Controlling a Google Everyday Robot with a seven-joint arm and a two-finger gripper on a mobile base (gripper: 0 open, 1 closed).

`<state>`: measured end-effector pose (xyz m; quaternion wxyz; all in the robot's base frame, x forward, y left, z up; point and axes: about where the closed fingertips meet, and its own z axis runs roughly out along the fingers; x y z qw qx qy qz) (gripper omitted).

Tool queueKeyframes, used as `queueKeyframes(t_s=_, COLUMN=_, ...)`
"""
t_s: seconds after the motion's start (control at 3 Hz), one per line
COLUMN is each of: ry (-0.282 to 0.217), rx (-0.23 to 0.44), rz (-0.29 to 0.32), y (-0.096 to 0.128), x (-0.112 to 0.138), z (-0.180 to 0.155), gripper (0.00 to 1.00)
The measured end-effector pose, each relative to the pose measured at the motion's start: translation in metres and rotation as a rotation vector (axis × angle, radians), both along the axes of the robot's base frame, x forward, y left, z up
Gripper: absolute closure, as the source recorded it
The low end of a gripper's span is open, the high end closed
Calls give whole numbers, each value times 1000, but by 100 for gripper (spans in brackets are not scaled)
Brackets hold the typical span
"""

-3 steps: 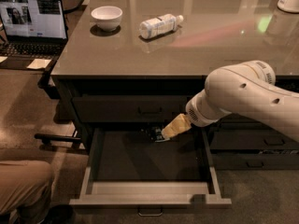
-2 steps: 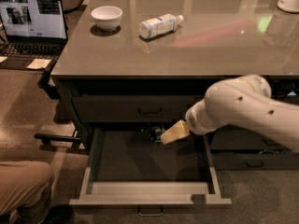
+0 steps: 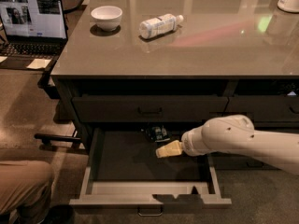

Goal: Pick blue chip bag from middle drawer and place on counter

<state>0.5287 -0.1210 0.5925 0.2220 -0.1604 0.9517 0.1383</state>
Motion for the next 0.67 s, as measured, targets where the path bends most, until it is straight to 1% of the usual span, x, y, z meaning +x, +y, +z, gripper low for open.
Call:
queueKeyframes(t_s=0.33, ry=-6, rx=85, rz=-18, y=15, x=14, z=-42, gripper=0)
queueKeyframes(t_s=0.67, ry=2, rx=153, rz=9, y=41, x=29, z=-75, gripper=0)
